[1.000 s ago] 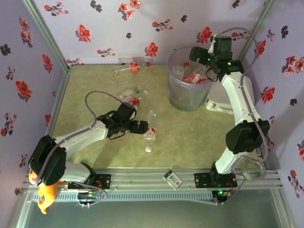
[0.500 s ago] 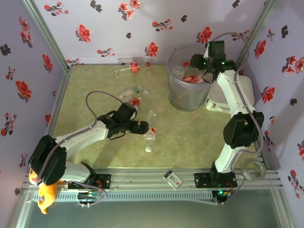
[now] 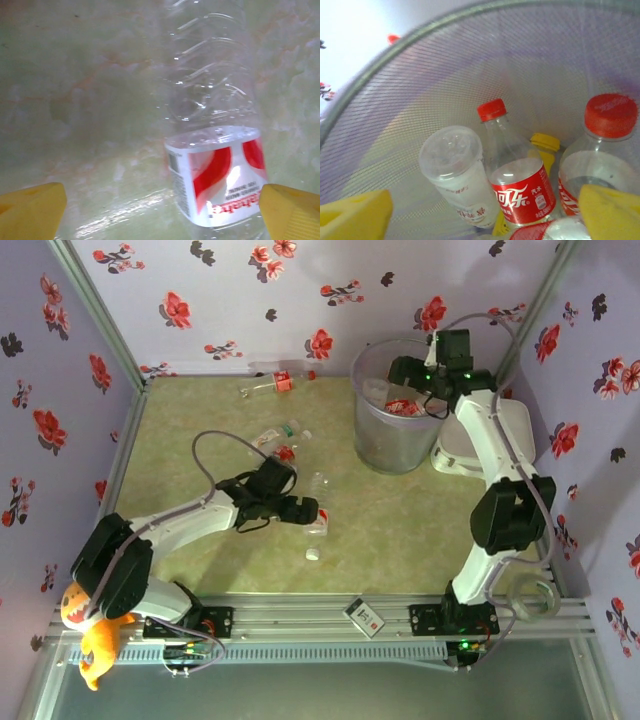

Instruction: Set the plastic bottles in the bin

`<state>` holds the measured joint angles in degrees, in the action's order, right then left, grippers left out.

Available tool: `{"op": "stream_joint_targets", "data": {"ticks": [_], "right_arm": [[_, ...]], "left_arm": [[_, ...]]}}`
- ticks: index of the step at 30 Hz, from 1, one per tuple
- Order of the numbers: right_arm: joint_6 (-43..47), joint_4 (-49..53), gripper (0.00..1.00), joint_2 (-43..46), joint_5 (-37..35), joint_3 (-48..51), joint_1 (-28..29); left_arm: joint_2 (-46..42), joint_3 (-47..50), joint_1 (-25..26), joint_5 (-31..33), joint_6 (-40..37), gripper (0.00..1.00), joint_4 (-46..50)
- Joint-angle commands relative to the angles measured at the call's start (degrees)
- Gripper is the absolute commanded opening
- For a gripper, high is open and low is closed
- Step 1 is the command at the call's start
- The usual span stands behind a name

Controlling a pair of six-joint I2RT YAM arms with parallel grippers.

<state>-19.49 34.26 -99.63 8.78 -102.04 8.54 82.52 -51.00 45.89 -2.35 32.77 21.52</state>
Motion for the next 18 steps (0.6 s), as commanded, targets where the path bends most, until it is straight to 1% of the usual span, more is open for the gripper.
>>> {"op": "stream_joint_targets", "data": {"ticks": [1,4,8,12,14,18], "right_arm": [[0.6,-0.3,0.99,7.7,-1.0,-0.4,0.3],[0.4,-2.2,0.99,12.7,-0.8,4.8,0.3],[-0.9,-4.1,0.99,19.4,-0.1,11.0,0.3],[-1.2,-3.8,0.99,25.5,-0.7,15.2,0.3],[-1.5,-3.6,0.99,28.2,-1.3,17.6,0.3],[-2.1,-3.8,0.99,32.6,-3.1,22.5,0.3]], "left_arm": [[0.4,-1.8,1.9,-1.3,4.4,1.0,-0.1],[2.5,-3.1,4.0,1.0,4.9,1.0,0.8],[7.9,-7.1,6.2,4.0,2.8,1.0,5.2],[11.1,-10.1,8.4,7.6,1.2,1.0,9.1],[12.3,-10.6,9.0,9.2,0.8,1.0,10.6],[14.4,-10.5,9.4,10.3,1.2,1.0,11.6]]}}
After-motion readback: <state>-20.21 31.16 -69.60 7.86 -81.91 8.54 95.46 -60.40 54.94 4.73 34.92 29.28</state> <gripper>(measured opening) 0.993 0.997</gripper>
